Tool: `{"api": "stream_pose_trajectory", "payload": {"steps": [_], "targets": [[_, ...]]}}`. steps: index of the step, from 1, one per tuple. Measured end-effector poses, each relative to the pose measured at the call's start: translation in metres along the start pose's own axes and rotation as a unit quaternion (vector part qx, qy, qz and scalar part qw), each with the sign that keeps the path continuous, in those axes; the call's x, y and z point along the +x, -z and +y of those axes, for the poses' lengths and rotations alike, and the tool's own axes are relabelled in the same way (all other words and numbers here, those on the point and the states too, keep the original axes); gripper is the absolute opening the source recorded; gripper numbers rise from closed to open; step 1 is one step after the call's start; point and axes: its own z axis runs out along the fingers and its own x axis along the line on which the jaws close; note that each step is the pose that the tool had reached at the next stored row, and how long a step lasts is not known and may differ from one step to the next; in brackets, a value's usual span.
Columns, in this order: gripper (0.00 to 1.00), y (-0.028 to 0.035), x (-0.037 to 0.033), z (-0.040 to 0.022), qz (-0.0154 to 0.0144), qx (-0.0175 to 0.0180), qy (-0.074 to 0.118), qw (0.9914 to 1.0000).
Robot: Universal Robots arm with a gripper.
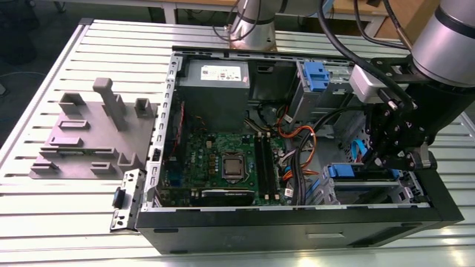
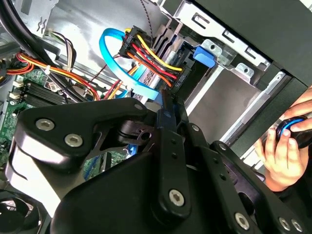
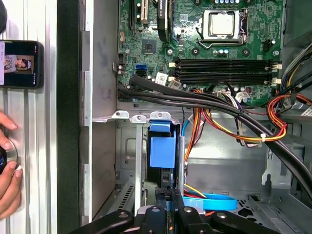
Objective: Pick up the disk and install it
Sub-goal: 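Insert the second disk wire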
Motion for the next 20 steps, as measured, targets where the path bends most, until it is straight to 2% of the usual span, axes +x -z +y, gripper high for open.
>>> {"api": "stream_pose_trajectory", "payload": {"steps": [6, 8, 9, 11, 12, 13, 20], "targets": [[0.16, 0.0031, 0.0003, -0.0002, -0.0013, 0.0, 0.0, 1.0], [0.16, 0.0032, 0.0014, -0.0002, -0.0037, 0.0, 0.0, 0.99999], [0.16, 0.0031, 0.0021, -0.0002, -0.0081, 0.0, 0.0, 0.99997], [0.16, 0.0029, 0.0035, -0.0001, -0.0193, 0.0001, -0.001, 0.99981], [0.16, 0.0029, 0.0041, -0.0001, -0.0228, 0.0002, -0.001, 0.99974], [0.16, 0.0028, 0.0048, -0.0001, -0.0236, 0.0002, -0.001, 0.99972], [0.16, 0.0019, 0.0068, -0.0001, -0.0236, 0.0001, -0.001, 0.99972]]}}
